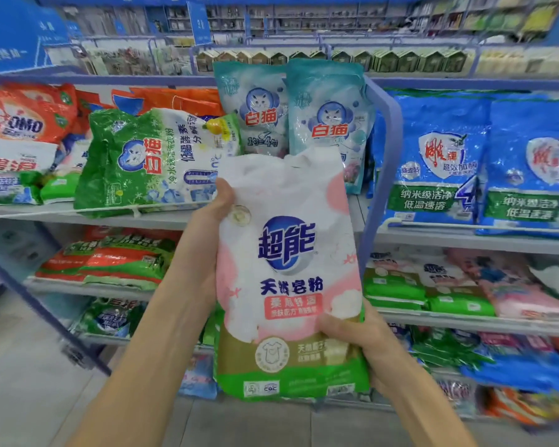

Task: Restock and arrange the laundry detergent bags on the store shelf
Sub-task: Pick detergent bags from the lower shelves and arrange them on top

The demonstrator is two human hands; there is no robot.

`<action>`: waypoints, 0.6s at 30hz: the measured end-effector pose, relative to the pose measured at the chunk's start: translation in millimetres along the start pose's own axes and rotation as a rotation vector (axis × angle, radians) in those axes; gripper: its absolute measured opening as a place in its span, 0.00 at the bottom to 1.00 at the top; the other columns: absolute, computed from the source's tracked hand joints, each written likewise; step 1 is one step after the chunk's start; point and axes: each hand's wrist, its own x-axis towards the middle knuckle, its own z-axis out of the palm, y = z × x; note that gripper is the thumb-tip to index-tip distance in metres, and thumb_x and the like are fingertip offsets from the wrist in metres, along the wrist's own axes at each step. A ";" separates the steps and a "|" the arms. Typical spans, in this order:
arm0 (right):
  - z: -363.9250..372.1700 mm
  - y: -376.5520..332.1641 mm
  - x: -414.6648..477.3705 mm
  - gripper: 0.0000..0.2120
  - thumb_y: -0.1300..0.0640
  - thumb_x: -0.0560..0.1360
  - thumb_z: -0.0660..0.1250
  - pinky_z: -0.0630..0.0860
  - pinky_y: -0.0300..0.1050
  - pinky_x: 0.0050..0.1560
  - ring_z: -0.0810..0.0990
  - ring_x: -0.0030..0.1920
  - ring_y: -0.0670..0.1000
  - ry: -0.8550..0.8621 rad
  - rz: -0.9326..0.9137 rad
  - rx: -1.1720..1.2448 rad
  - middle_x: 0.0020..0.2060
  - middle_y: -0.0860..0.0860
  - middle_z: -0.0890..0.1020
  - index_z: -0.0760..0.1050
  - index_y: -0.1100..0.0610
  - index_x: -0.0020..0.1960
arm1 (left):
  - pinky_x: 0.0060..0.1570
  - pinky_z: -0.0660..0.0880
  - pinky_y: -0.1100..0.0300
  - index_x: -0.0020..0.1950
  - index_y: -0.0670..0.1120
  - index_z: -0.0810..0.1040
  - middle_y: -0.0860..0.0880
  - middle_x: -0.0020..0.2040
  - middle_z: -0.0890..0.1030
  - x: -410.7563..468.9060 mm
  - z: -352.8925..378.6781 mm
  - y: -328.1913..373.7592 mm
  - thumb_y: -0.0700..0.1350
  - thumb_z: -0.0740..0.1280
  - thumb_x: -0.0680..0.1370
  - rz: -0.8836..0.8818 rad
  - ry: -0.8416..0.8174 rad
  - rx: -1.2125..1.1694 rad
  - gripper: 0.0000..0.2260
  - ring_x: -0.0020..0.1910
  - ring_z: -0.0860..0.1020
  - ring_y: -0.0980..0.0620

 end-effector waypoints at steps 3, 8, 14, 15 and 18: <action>6.3 12.6 -36.0 0.38 0.54 0.52 0.85 0.85 0.56 0.49 0.87 0.51 0.62 0.155 -0.027 -0.009 0.53 0.60 0.87 0.79 0.59 0.61 | 0.54 0.81 0.46 0.59 0.45 0.83 0.44 0.55 0.87 -21.2 -2.1 -15.9 0.59 0.59 0.83 -0.011 -0.055 0.061 0.21 0.55 0.85 0.43; -8.2 29.0 -83.9 0.35 0.52 0.60 0.82 0.80 0.68 0.59 0.85 0.54 0.66 0.312 -0.042 0.059 0.55 0.63 0.86 0.79 0.61 0.64 | 0.38 0.83 0.57 0.55 0.45 0.84 0.44 0.48 0.88 -60.4 -11.5 -61.5 0.44 0.76 0.69 -0.196 -0.257 0.365 0.15 0.42 0.87 0.47; -52.3 28.5 -129.6 0.27 0.48 0.66 0.79 0.78 0.70 0.61 0.84 0.56 0.70 0.442 -0.074 0.068 0.57 0.67 0.84 0.83 0.62 0.59 | 0.42 0.84 0.52 0.53 0.42 0.87 0.39 0.52 0.87 -103.5 5.2 -122.3 0.43 0.77 0.66 -0.258 -0.254 0.408 0.16 0.45 0.87 0.41; -58.9 25.4 -137.9 0.28 0.46 0.66 0.79 0.78 0.67 0.62 0.84 0.56 0.68 0.464 -0.074 0.052 0.57 0.65 0.84 0.82 0.61 0.60 | 0.44 0.84 0.50 0.54 0.39 0.86 0.38 0.51 0.86 -106.8 12.5 -129.6 0.43 0.78 0.66 -0.242 -0.227 0.410 0.18 0.45 0.87 0.41; -83.3 17.7 -161.6 0.29 0.41 0.66 0.78 0.77 0.59 0.63 0.85 0.56 0.62 0.550 -0.097 0.012 0.57 0.60 0.85 0.83 0.58 0.60 | 0.52 0.83 0.47 0.51 0.39 0.87 0.38 0.51 0.86 -119.7 42.9 -150.0 0.48 0.77 0.69 -0.222 -0.166 0.371 0.16 0.47 0.86 0.40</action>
